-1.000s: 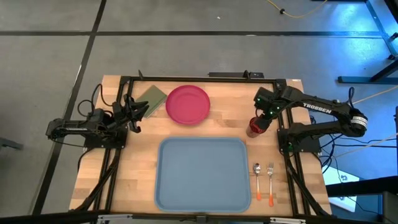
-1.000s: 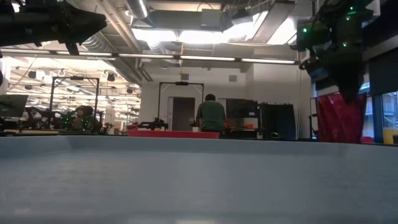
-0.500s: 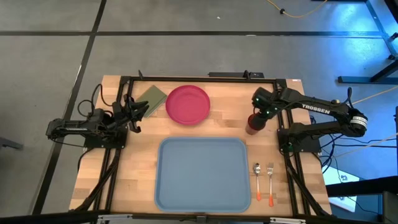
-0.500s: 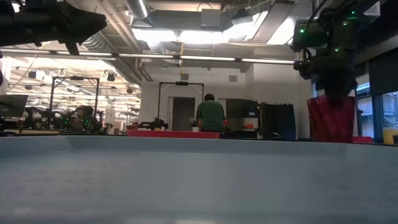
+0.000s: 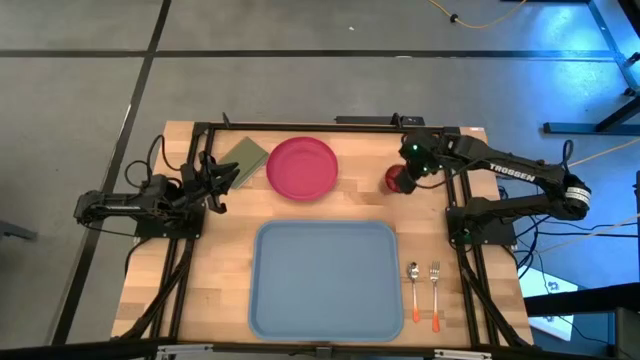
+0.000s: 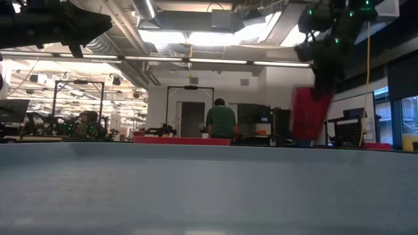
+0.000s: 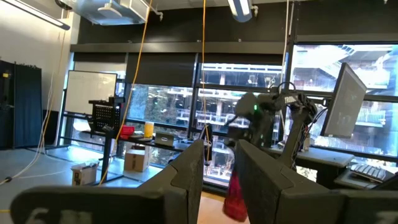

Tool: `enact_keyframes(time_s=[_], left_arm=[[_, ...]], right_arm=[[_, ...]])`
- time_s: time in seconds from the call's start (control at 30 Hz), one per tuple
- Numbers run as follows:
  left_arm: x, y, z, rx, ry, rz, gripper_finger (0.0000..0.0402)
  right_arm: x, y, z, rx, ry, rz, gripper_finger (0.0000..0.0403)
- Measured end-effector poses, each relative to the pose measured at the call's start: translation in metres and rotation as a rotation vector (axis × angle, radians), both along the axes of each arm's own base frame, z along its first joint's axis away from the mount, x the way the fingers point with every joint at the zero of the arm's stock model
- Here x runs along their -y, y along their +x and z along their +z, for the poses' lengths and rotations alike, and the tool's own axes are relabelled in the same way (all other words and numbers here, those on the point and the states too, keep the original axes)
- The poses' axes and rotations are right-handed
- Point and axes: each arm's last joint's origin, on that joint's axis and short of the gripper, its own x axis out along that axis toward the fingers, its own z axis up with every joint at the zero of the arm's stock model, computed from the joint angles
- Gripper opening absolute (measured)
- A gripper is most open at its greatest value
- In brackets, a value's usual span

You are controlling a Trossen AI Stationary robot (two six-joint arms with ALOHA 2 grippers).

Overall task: Pick and place plate/cup/fork/spoon on tray
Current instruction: Put the red cup on the blue tray

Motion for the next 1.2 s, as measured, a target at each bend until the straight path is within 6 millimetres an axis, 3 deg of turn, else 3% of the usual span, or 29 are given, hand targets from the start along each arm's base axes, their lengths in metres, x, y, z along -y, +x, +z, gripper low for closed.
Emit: enact_keyframes(time_s=[0.13,0.27,0.53,0.7,0.87,1.2], left_arm=[[0.0,0.0,0.0,0.0,0.0,0.0,0.0088],[0.0,0.0,0.0,0.0,0.0,0.0,0.0088],[0.0,0.0,0.0,0.0,0.0,0.0,0.0088],[0.0,0.0,0.0,0.0,0.0,0.0,0.0088],[0.0,0.0,0.0,0.001,0.0,0.0,0.0088],[0.0,0.0,0.0,0.001,0.0,-0.001,0.0088]], right_arm=[[-0.014,0.01,0.014,0.118,0.136,0.151,0.0008],[-0.043,0.021,0.007,0.156,0.272,0.267,0.0008],[-0.107,0.029,0.0,0.088,0.228,0.191,0.0008],[-0.137,0.041,-0.018,-0.001,0.221,0.184,0.0008],[-0.146,0.054,-0.035,-0.09,0.216,0.182,0.0008],[-0.149,0.07,-0.031,-0.09,0.209,0.206,0.002]])
